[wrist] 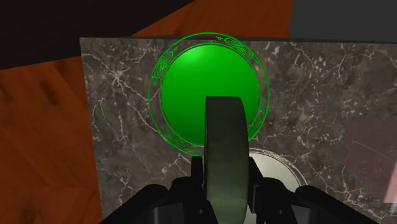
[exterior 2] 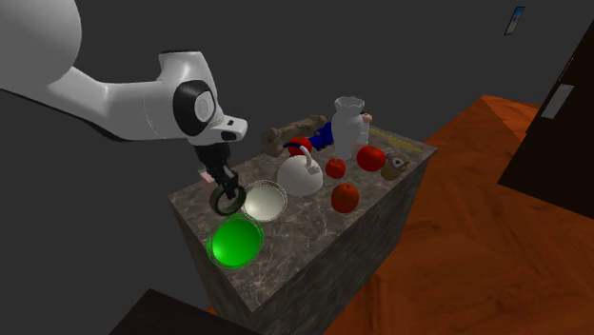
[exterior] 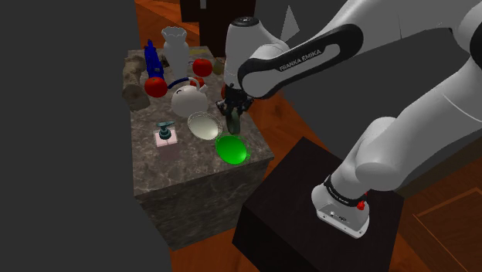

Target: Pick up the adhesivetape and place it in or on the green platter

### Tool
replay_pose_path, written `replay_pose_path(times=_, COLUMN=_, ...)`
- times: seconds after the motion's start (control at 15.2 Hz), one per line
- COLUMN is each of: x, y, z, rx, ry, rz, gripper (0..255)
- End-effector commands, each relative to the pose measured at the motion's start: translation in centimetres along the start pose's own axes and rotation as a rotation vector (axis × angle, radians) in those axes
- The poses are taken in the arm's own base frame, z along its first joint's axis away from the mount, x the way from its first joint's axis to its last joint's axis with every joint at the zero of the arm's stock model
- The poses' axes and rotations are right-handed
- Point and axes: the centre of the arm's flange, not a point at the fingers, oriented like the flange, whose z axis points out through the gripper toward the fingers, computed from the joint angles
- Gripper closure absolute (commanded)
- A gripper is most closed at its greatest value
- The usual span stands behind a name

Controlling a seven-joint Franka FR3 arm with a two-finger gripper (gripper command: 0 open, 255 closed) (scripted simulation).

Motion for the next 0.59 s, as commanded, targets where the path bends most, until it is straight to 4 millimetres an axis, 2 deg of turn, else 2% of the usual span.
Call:
replay_pose_path(times=0.0, x=-0.2, y=0.0, z=1.0, rx=0.0, ry=0.0, rz=0.001, gripper=255)
replay_pose_path(times=0.53, x=-0.6, y=-0.1, z=5.2, rx=0.0, ry=0.0, rz=0.001, gripper=255)
